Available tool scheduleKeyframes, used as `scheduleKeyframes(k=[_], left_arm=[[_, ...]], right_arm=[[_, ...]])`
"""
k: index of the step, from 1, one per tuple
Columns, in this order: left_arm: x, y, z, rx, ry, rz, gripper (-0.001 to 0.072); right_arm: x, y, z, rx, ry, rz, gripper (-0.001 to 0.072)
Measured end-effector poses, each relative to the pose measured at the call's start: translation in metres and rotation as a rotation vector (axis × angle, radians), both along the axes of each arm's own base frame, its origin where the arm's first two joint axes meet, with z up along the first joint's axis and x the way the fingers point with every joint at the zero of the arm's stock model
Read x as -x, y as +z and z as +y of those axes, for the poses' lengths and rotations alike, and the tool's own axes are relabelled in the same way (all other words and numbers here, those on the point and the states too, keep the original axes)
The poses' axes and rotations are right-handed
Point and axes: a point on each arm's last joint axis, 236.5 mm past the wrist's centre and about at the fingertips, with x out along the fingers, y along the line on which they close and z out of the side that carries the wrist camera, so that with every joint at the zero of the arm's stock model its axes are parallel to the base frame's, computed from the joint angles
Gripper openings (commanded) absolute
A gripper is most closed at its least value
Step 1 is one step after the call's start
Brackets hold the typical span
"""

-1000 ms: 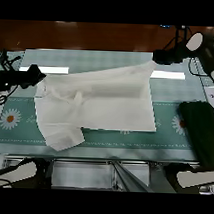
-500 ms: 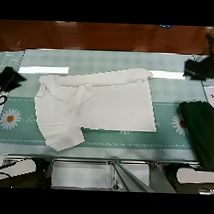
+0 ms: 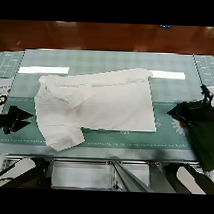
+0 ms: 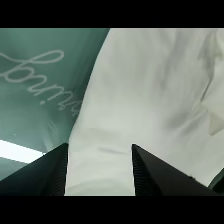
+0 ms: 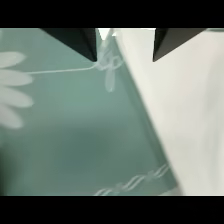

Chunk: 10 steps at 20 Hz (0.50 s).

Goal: Fold the shirts.

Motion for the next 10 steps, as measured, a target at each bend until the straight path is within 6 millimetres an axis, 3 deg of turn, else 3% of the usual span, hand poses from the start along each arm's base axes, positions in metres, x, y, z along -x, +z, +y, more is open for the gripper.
scheduleKeyframes(k=[4,10], left_arm=[[0.015,-0.01,-0.012,0.035,-0.009,0.042,0.0508],[0.013,-0.029,-0.028,0.046,-0.059,0.08,0.0508]], right_arm=[[0.003,0.007,0.015,-0.045,0.003,-0.077,0.0413],[-0.012,0.018,0.019,-0.074,-0.036,-0.167,0.0412]])
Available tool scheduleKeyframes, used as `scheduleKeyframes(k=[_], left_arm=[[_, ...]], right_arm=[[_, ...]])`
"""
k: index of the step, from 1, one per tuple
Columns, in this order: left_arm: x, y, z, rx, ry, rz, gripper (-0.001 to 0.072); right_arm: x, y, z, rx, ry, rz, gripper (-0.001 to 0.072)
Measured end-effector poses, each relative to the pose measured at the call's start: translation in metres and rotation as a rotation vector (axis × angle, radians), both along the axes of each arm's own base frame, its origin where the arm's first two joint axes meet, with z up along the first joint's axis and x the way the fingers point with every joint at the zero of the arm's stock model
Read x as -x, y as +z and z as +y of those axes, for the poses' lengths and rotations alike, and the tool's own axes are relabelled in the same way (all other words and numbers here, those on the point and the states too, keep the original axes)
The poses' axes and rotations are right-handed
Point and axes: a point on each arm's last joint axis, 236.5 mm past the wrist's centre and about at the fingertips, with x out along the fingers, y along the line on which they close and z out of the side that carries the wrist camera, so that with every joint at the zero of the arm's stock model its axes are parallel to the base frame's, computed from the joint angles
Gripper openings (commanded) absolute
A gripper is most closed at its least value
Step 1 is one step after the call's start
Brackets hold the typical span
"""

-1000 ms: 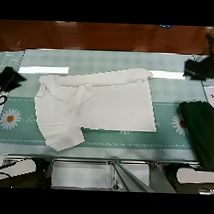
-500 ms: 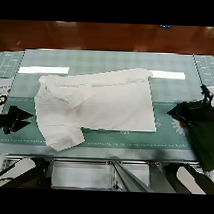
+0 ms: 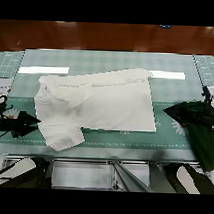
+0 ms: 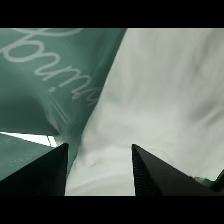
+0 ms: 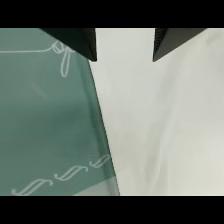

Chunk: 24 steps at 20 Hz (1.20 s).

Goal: Fold the shirts.

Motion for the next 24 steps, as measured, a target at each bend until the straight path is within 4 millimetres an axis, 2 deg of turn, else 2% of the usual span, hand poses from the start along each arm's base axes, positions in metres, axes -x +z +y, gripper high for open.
scheduleKeyframes(k=[2,3,4,7,12,15,17,20,23,24], left_arm=[[-0.003,-0.005,-0.013,0.026,-0.033,0.012,0.0498],[-0.004,-0.008,-0.017,0.029,-0.048,0.023,0.0297],[-0.008,-0.013,-0.018,0.012,-0.052,0.024,0.0011],[-0.011,-0.02,-0.024,0.0,-0.078,0.031,0.0017],[-0.01,-0.022,-0.029,-0.001,-0.12,0.024,0.0016],[-0.01,-0.022,-0.03,-0.002,-0.13,0.024,0.0016],[-0.009,-0.023,-0.031,-0.003,-0.134,0.024,0.0017],[-0.009,-0.023,-0.031,-0.003,-0.135,0.025,0.0017],[-0.009,-0.023,-0.031,-0.003,-0.136,0.024,0.0016],[-0.009,-0.023,-0.031,-0.003,-0.136,0.023,0.0016]], right_arm=[[-0.006,0.004,0.0,-0.013,-0.021,-0.026,0.0412],[-0.01,0.006,0.0,-0.019,-0.034,-0.038,0.0412],[-0.013,0.009,-0.001,-0.025,-0.047,-0.051,0.0412],[-0.011,0.005,-0.009,-0.006,-0.059,-0.04,0.0411],[0.032,-0.024,-0.017,0.04,-0.038,0.168,0.0411],[0.06,-0.045,-0.009,0.017,-0.006,0.299,0.0411],[0.072,-0.057,0.0,0.0,0.03,0.365,0.0411],[0.072,-0.071,0.017,-0.033,0.079,0.409,0.0411],[0.056,-0.078,0.04,-0.086,0.118,0.416,0.0404],[0.048,-0.079,0.047,-0.097,0.129,0.41,0.0366]])
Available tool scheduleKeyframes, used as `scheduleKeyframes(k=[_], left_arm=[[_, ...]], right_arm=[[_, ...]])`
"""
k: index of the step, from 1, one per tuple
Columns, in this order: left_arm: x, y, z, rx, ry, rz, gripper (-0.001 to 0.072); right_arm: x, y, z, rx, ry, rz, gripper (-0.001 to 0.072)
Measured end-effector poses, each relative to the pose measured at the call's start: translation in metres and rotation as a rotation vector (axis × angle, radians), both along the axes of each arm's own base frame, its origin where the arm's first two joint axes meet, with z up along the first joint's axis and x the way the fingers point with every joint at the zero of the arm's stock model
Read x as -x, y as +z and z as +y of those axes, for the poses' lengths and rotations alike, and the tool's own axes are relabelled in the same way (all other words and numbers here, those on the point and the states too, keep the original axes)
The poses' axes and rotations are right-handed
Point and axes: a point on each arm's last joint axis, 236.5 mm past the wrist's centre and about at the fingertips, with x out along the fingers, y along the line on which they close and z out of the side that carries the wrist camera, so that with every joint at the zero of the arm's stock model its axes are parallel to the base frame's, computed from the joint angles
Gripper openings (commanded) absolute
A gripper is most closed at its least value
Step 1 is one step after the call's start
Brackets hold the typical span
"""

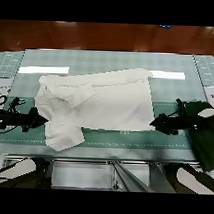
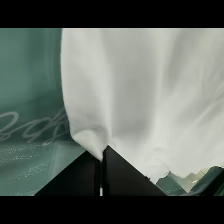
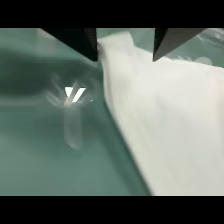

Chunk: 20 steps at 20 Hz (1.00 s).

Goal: Fold the shirts.

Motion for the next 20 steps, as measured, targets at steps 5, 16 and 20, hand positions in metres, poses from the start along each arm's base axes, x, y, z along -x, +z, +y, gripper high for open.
scheduleKeyframes(k=[5,16,20], left_arm=[[-0.009,0.006,0.002,-0.01,0.002,-0.043,0.0016],[-0.155,0.355,0.012,-0.08,0.108,-1.065,0.0013],[-0.117,0.491,0.0,-0.376,0.043,-1.321,0.0013]], right_arm=[[-0.043,0.004,0.032,-0.013,0.114,-0.071,0.0024],[-0.188,0.344,0.011,0.238,0.212,-0.907,0.0024],[-0.142,0.491,0.007,0.358,0.177,-1.256,0.0024]])
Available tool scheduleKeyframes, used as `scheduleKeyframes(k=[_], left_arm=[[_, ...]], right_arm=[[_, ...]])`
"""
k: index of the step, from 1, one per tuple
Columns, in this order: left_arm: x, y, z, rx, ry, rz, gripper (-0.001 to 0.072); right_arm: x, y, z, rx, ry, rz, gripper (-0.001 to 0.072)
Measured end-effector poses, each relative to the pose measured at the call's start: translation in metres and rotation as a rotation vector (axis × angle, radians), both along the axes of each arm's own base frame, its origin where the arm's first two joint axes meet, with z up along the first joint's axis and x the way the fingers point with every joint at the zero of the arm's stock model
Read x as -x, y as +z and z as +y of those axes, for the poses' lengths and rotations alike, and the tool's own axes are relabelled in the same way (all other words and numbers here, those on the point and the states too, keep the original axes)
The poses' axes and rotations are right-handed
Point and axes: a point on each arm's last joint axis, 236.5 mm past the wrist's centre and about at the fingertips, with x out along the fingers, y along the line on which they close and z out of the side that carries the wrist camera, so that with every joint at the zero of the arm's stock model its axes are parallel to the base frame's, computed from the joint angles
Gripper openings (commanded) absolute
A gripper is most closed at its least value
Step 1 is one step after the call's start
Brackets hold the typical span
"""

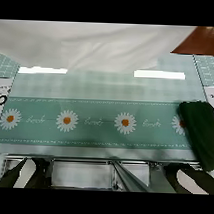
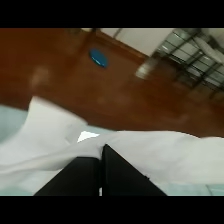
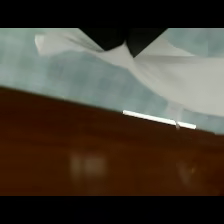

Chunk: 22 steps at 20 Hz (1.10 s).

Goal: Fold the shirts.

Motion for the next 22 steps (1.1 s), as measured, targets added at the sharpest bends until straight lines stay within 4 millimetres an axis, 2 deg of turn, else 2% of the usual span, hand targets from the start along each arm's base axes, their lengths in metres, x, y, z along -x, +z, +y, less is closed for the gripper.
scheduleKeyframes(k=[3,6,8,10,13,15,17,19,22], left_arm=[[0.046,0.078,-0.023,-0.169,0.077,-0.175,0.0014],[0.103,0.119,-0.056,-0.322,0.104,-0.294,0.0014],[0.141,0.131,-0.059,-0.394,0.163,-0.34,0.0014],[0.175,0.137,-0.048,-0.432,0.235,-0.363,0.0015],[0.211,0.127,-0.028,-0.424,0.304,-0.322,0.0015],[0.216,0.109,-0.02,-0.407,0.317,-0.251,0.0015],[0.207,0.087,-0.012,-0.39,0.324,-0.165,0.0015],[0.18,0.054,-0.007,-0.376,0.312,-0.043,0.0015],[0.115,-0.006,-0.005,-0.358,0.267,0.141,0.0015]], right_arm=[[0.054,0.058,-0.008,0.063,-0.049,-0.165,0.0024],[0.111,0.088,-0.028,0.148,-0.15,-0.264,0.0024],[0.144,0.099,-0.042,0.19,-0.218,-0.311,0.0024],[0.172,0.098,-0.053,0.22,-0.273,-0.308,0.0024],[0.199,0.087,-0.065,0.236,-0.329,-0.272,0.0024],[0.203,0.072,-0.07,0.242,-0.346,-0.22,0.0024],[0.195,0.046,-0.071,0.244,-0.341,-0.134,0.0024],[0.176,0.012,-0.069,0.242,-0.315,-0.028,0.0024],[0.126,-0.053,-0.062,0.233,-0.246,0.153,0.0024]])
